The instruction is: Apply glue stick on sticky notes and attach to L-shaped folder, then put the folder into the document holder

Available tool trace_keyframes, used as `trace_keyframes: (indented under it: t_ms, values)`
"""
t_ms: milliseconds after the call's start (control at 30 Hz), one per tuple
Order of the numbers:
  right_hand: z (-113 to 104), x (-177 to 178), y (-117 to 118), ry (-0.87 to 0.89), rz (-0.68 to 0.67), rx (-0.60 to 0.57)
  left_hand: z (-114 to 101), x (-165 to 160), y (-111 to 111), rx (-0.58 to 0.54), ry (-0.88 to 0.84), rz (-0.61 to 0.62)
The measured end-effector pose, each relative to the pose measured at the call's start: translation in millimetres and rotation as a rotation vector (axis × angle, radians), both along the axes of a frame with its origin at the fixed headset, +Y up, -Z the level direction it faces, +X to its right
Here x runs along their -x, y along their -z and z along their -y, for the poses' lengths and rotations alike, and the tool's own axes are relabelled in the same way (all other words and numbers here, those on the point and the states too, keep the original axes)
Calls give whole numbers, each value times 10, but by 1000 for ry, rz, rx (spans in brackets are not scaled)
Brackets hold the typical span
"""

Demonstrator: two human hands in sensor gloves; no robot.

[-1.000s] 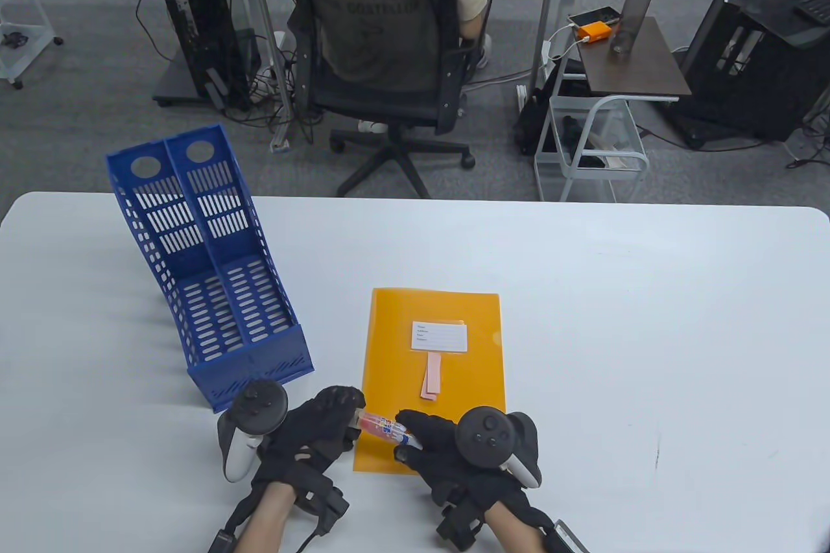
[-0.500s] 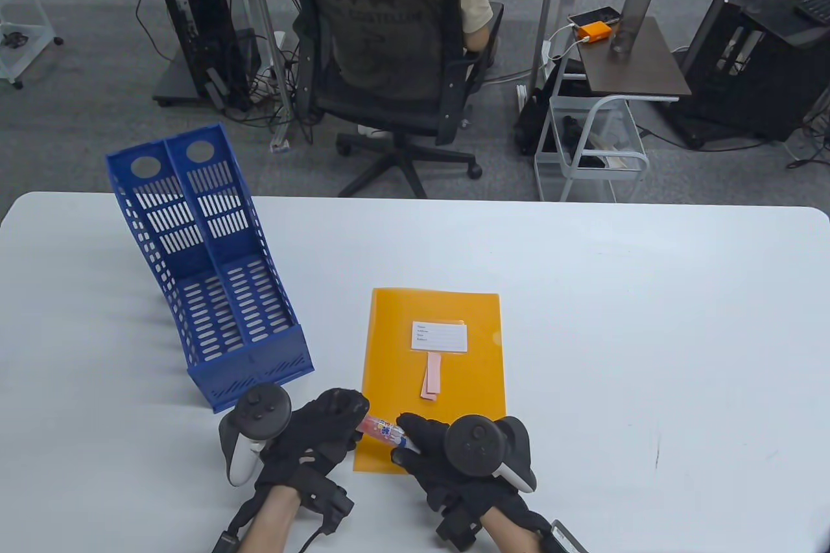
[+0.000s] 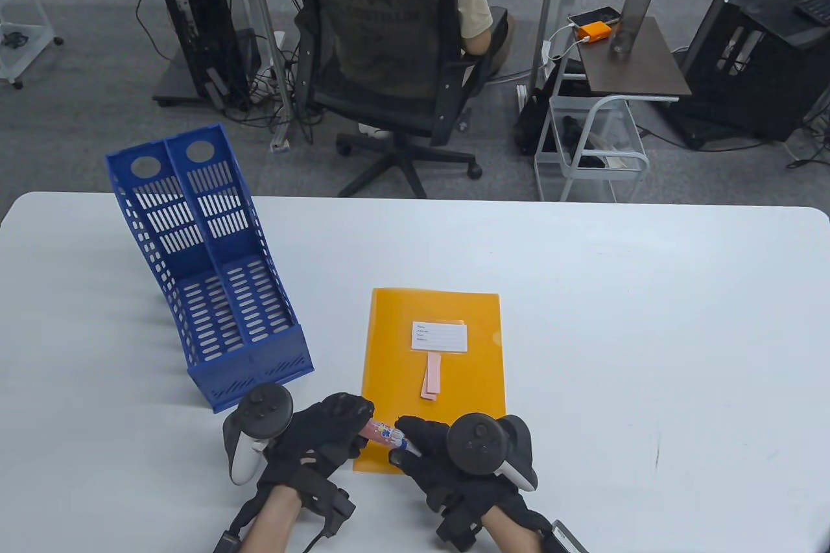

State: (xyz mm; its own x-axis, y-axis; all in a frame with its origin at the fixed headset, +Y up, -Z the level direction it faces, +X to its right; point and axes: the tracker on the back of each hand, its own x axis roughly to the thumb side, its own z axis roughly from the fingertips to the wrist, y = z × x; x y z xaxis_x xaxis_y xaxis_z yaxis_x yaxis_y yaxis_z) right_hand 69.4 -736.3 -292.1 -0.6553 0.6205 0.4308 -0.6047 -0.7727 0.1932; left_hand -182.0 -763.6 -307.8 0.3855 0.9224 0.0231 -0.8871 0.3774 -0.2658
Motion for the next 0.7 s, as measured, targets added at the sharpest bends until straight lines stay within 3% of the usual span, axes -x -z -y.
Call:
trace_keyframes:
  t_ms: [233,467,700]
  values:
    - [-23,33,-8,-120,-45,73,4,-254,-12,22,80,166]
    - [-13,54,1,-191,-62,143,42,-354,-26,31,95,225]
    - [-204,-264,66,-167,111,33,29,-241,-11,-50,169,135]
